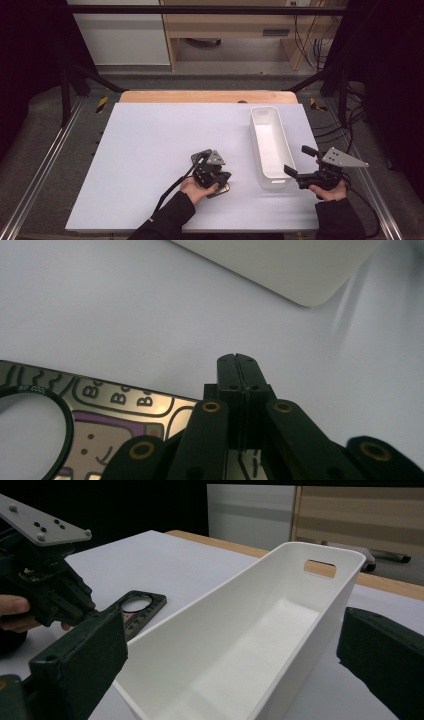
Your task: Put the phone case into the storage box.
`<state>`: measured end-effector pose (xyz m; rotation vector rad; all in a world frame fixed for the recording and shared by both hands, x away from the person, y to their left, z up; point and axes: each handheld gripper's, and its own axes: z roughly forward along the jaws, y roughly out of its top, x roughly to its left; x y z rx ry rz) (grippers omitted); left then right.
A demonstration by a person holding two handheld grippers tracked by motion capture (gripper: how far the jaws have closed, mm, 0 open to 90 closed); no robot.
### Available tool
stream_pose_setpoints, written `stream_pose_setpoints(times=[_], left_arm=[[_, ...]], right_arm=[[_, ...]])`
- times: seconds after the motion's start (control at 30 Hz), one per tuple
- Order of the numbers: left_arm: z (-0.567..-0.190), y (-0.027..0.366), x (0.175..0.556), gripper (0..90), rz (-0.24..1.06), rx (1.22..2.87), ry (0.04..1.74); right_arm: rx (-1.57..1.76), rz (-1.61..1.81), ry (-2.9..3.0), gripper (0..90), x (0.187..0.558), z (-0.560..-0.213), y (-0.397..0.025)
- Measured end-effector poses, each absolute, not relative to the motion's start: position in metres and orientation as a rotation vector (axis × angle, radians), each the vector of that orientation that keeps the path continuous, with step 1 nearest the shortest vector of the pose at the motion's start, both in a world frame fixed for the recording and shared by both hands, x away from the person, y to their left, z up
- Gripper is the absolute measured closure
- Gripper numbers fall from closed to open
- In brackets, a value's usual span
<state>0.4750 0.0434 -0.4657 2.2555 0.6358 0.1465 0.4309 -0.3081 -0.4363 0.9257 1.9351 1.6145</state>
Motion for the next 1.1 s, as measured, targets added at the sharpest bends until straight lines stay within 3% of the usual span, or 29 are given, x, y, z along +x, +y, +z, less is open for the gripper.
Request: stream_pose_setpoints(times=[1.1], left_arm=[[-0.470,0.026,0.474,89.6,0.173,2.431,0.589]], right_arm=[[0.928,1.606,1.947,0.6,0.431,-0.437,-0.308]])
